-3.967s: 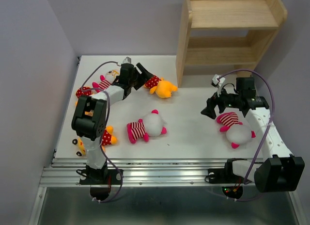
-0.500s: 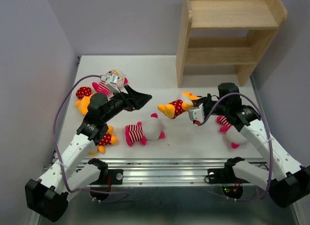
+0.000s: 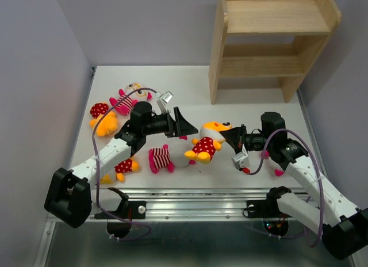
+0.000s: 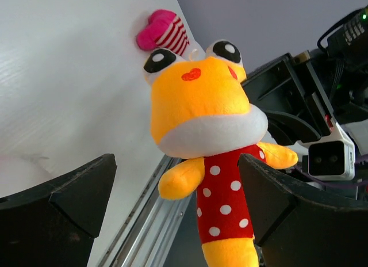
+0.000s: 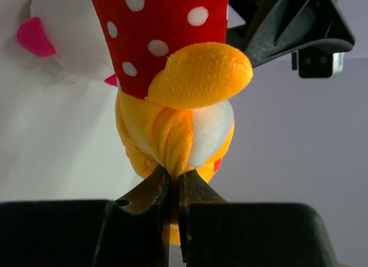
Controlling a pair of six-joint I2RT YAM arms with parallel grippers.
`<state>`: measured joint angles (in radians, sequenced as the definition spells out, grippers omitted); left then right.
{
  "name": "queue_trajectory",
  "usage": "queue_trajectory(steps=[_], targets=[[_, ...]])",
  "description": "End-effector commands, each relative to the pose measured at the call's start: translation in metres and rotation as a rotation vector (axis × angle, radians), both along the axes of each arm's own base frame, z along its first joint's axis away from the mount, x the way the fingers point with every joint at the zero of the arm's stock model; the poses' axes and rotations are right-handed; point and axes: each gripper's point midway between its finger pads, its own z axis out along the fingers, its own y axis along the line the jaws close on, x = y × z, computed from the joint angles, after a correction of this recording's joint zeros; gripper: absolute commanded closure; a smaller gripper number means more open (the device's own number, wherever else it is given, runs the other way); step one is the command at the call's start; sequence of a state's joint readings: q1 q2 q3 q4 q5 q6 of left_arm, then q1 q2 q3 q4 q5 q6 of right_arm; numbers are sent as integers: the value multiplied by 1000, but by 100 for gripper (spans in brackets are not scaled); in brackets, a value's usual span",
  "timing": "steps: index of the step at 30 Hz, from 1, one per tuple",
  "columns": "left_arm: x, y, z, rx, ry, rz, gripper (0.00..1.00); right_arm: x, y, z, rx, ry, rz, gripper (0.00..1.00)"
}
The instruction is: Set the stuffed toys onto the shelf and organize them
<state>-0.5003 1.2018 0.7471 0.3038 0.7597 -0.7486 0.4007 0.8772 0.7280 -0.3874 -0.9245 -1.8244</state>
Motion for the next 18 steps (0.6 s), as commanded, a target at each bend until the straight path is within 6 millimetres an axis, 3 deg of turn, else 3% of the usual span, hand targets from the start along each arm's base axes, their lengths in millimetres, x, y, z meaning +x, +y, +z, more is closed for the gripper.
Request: queue_trajectory(steps=[1, 9, 11, 12, 13, 16, 18], targets=[[-16, -27, 40, -105, -122, -144, 1, -11, 14, 31, 97, -121, 112, 99], [-29, -54, 40, -196, -91, -239, 2, -17, 14, 22, 108, -96, 128, 99], [-30, -57, 40, -212, -84, -247, 5, -17, 14, 19, 112, -86, 123, 99], [-30, -58, 42, -221, -84, -247, 10, -17, 14, 18, 112, -85, 121, 99], [-30, -58, 39, -227, -73, -249, 25, -16, 13, 17, 110, -81, 114, 99], [-35, -59, 45, -273, -65, -279, 59, -12, 13, 16, 118, -76, 91, 99], [-35, -59, 45, -281, -60, -274, 73, -10, 12, 15, 127, -49, 75, 96]])
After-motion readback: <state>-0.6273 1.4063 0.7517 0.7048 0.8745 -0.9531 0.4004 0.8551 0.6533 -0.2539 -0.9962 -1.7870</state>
